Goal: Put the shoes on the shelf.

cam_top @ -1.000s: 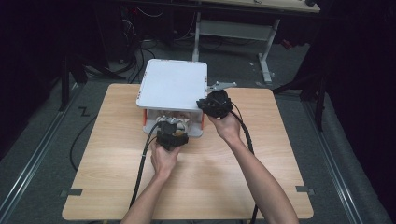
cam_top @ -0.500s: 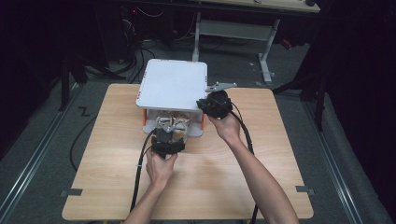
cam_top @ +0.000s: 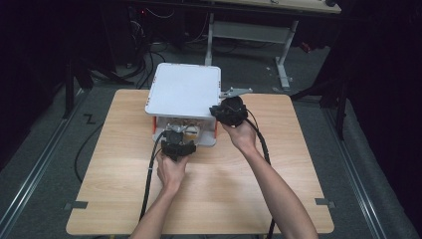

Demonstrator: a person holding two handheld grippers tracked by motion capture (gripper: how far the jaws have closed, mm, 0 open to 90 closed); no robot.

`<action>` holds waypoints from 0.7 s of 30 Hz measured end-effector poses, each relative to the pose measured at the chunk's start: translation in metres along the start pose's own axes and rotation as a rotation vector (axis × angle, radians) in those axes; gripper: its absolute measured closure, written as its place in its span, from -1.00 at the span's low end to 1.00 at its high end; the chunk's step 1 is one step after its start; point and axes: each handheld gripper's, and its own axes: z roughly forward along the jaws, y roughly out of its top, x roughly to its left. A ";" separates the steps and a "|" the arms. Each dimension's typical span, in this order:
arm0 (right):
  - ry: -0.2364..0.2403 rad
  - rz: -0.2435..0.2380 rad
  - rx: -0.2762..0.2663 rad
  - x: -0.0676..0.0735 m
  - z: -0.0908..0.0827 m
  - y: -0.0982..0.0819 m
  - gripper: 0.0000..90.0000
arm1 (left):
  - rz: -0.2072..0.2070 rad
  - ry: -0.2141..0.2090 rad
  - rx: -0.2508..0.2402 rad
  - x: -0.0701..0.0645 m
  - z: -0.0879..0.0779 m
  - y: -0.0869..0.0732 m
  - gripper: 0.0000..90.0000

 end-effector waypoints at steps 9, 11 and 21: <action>0.000 -0.003 -0.002 0.000 0.000 0.000 0.81 | -0.006 0.011 -0.004 0.003 0.018 0.014 -0.28; 0.000 -0.002 -0.002 0.000 0.000 0.000 0.81 | -0.017 0.011 -0.012 0.003 0.023 0.017 -0.28; -0.006 -0.005 -0.004 0.000 0.001 0.000 0.82 | -0.032 0.014 -0.046 0.002 0.028 0.016 -0.28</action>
